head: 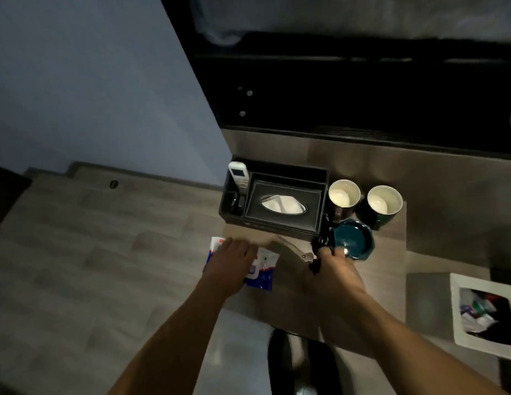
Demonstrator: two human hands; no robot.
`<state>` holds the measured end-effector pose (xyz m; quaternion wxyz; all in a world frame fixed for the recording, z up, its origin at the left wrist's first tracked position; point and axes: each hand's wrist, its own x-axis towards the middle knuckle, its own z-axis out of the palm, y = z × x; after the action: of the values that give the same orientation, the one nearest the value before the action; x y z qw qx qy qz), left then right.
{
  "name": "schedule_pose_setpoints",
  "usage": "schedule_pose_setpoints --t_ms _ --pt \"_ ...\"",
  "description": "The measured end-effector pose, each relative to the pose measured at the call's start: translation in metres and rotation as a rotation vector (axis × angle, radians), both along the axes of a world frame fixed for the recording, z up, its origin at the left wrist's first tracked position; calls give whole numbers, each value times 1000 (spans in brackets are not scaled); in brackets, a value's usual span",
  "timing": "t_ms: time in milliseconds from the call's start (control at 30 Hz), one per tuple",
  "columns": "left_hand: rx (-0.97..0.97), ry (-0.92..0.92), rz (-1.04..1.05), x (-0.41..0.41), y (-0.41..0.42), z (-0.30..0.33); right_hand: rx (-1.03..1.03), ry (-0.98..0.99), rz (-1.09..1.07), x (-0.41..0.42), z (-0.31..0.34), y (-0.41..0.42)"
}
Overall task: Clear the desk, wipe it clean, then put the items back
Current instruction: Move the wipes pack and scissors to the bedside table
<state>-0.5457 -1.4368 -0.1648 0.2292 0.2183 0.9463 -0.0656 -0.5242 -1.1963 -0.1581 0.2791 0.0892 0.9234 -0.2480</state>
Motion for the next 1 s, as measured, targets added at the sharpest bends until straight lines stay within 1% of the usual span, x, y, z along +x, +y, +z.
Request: schedule_pose_setpoints --t_ms 100,200,267,367,467,633,867,1000 --pt "-37 1 -34 -25 -11 -52 18 14 -1 -8 -42 -13" --pt "-50 32 -41 -35 -12 -79 57 -27 -49 -10 -72 -19" --pt "-63 75 12 -32 -9 -85 74 -17 -87 -6 -84 -22" --pt "-110 50 108 -23 -5 -92 157 3 10 -2 -96 -26" --pt "-120 40 163 -17 1 -91 201 48 20 1 -103 -26" --pt "-103 65 138 -17 6 -91 191 141 -59 12 -110 -32" --pt "-93 74 131 -17 5 -103 227 119 -219 28 -122 -28" --pt "-116 95 127 -18 8 -106 242 147 -237 24 -127 -25"
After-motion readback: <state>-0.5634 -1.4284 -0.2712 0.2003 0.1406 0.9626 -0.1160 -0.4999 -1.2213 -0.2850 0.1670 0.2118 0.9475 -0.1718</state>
